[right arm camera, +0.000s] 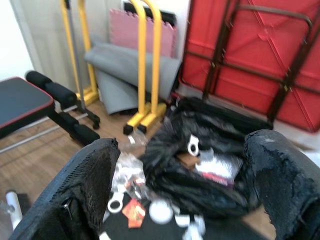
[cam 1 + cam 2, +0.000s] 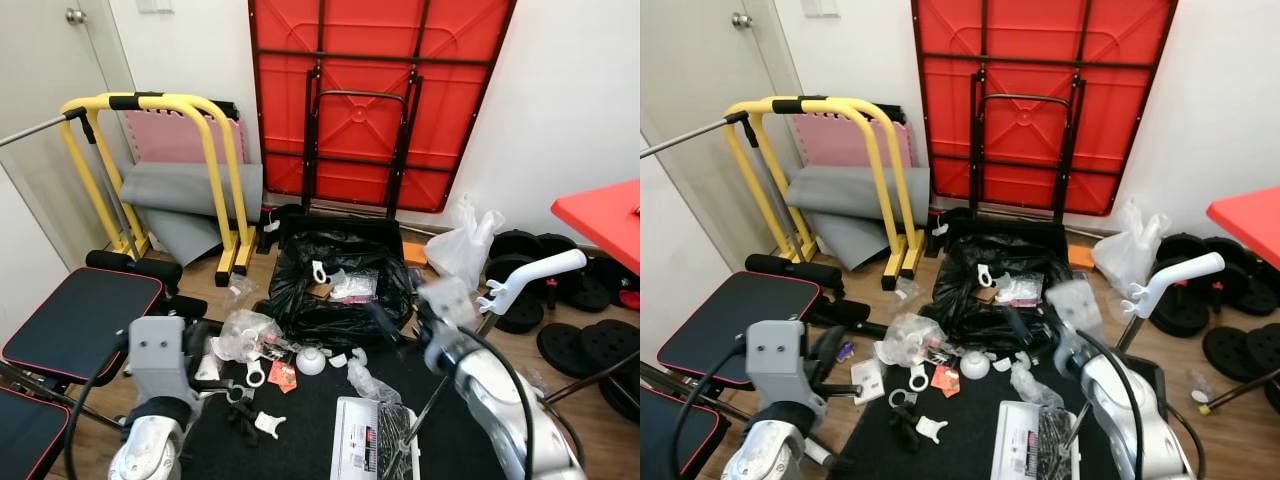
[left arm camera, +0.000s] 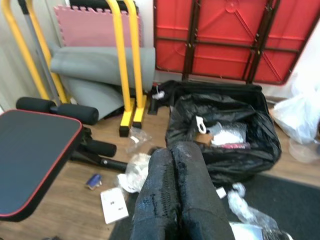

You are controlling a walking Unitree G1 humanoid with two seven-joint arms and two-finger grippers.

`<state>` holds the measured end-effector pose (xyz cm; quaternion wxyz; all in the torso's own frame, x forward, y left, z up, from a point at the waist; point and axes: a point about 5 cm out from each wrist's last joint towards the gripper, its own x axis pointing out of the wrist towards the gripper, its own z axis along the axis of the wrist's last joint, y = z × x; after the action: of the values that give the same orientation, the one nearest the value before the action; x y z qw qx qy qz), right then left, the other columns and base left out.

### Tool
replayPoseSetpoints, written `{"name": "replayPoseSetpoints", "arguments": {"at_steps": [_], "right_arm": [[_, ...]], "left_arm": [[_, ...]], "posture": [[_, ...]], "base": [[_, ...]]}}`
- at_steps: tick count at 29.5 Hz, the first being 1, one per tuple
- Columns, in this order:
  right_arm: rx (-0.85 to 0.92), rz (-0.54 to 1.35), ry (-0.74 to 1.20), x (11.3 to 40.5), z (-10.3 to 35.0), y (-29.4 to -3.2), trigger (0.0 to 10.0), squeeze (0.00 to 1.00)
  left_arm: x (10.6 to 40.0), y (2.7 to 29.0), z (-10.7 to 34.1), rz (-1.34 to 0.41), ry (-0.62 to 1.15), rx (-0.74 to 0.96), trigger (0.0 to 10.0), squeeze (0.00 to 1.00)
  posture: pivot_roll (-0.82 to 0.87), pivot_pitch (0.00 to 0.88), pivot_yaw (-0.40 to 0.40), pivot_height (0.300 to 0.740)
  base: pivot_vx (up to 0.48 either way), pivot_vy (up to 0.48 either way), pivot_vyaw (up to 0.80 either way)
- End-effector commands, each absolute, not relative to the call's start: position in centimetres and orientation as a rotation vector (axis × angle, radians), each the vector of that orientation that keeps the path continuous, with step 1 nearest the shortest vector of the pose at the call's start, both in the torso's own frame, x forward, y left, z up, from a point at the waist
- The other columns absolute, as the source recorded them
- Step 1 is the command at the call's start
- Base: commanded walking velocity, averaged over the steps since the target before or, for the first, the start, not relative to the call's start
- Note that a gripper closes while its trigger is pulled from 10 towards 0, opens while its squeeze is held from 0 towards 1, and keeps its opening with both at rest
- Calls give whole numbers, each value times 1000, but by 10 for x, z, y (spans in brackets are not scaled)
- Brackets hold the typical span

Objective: Sweep floor

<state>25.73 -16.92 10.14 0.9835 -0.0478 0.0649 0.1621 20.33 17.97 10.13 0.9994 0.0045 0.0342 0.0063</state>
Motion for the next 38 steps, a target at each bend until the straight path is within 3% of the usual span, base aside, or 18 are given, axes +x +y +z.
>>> {"name": "replayPoseSetpoints", "arguments": {"at_steps": [1, 16, 20, 22, 25, 30, 38], "right_arm": [[-102, 313, 108, 257, 106, -169, 10000, 0], [-52, 309, 133, 253, 101, -168, 10000, 0], [-30, 193, 188, 267, 88, -190, 10000, 0], [-18, 93, 256, 273, 70, -211, 10000, 0], [-33, 59, 293, 274, 60, -221, 10000, 0], [-98, -15, 550, 251, 3, -253, 10000, 0], [-131, 16, 854, 203, -50, -251, 10000, 0]], "left_arm": [[198, 183, 94, 169, 101, -21, 10000, 0], [194, 190, 91, 174, 112, -19, 10000, 0], [198, 210, 81, 229, 147, 3, 10000, 0], [198, 230, 62, 290, 213, -35, 10000, 0], [197, 238, 48, 309, 260, -52, 10000, 0], [179, 253, -15, 374, 511, -199, 10000, 0], [138, 255, -72, 450, 838, -266, 10000, 0]], "posture": [[-73, 0, -14, 740], [-68, 0, -12, 740], [-72, 0, -12, 740], [-64, 0, -14, 740], [-66, 0, -13, 740], [-71, 0, 8, 740], [-77, 0, 10, 740]], "base": [[0, 0, 0], [0, 0, 0], [0, 0, 0], [0, 0, 0], [0, 0, 0], [0, 0, 0], [0, 0, 0]]}}
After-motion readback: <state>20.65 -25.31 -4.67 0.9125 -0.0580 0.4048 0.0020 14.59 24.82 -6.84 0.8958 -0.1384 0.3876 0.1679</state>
